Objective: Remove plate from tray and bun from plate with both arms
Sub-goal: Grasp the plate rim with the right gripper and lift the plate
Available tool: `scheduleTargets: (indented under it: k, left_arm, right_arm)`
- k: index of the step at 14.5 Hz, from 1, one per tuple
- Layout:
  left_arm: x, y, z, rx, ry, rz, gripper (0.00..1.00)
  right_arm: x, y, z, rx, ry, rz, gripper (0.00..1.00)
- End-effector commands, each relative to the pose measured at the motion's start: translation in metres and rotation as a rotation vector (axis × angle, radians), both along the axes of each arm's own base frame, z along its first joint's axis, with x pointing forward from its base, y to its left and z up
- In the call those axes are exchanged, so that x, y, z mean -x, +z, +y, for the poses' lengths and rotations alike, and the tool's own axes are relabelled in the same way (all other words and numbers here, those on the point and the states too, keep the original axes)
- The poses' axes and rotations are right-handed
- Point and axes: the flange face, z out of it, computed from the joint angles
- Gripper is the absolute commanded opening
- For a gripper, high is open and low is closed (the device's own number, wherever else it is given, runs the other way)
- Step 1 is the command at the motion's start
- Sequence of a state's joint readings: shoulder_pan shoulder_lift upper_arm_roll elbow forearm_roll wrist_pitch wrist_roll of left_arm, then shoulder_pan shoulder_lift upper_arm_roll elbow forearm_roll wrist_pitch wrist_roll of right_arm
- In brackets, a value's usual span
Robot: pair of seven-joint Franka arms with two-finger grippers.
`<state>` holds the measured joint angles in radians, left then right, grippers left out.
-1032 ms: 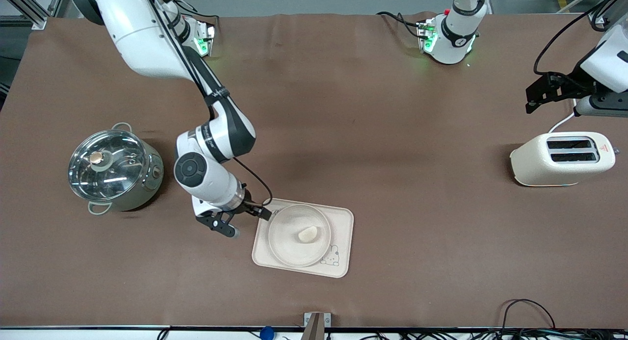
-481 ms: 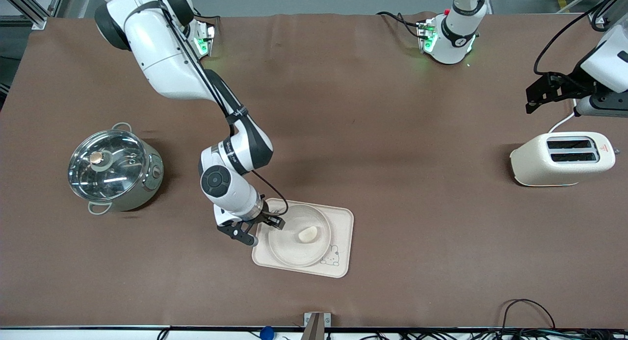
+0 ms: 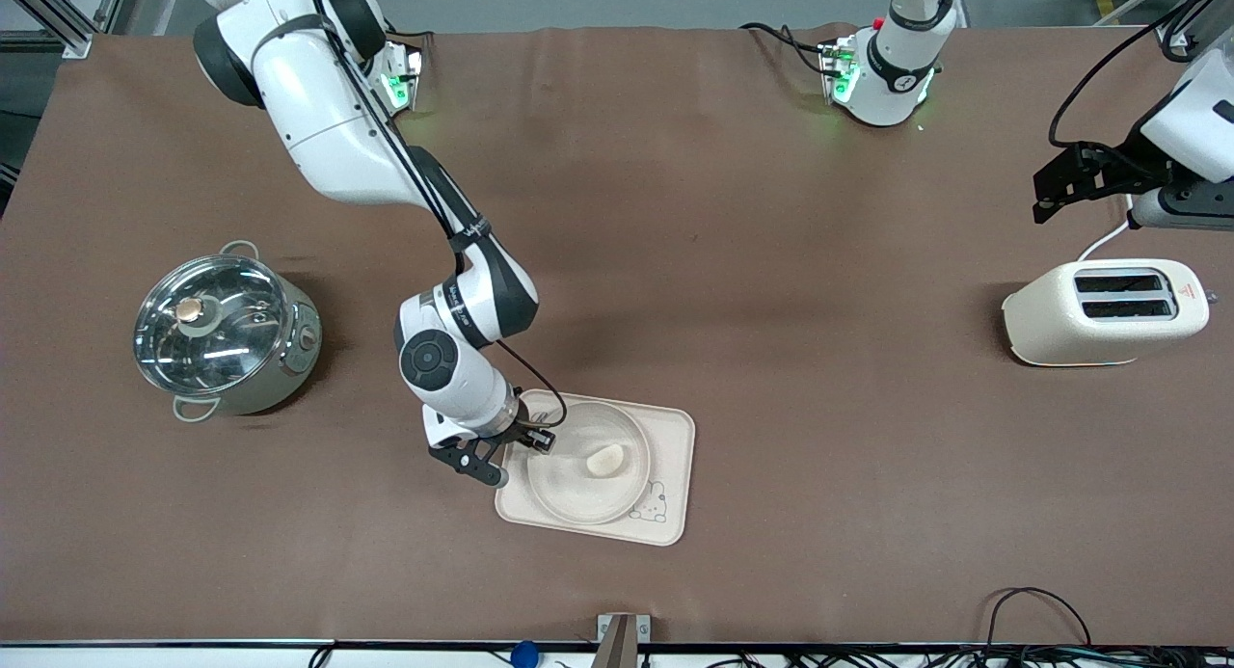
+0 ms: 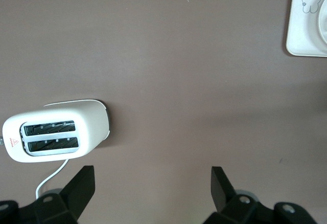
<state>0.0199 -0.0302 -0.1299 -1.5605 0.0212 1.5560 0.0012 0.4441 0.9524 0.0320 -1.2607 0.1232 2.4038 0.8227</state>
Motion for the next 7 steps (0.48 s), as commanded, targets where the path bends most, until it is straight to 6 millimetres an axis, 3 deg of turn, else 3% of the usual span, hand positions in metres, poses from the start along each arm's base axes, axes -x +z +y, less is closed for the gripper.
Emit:
scheduleTargets:
  k: [1,5,7]
  left_arm:
    - [-0.0006,0.004,0.002,0.019,-0.02,0.008,1.0]
    - [-0.0008,0.004,0.0039,0.018,-0.017,0.008,1.0]
    - [-0.0009,0.004,0.0049,0.016,-0.015,0.008,1.0]
  right_arm:
    - [-0.0033,0.0022,0.0031,0.006,-0.006,-0.016,0.33]
    - [-0.0039,0.0031,0.0033,0.003,-0.007,-0.023,0.03]
    - [-0.0039,0.0018,0.0044,0.0,-0.005,-0.03,0.0]
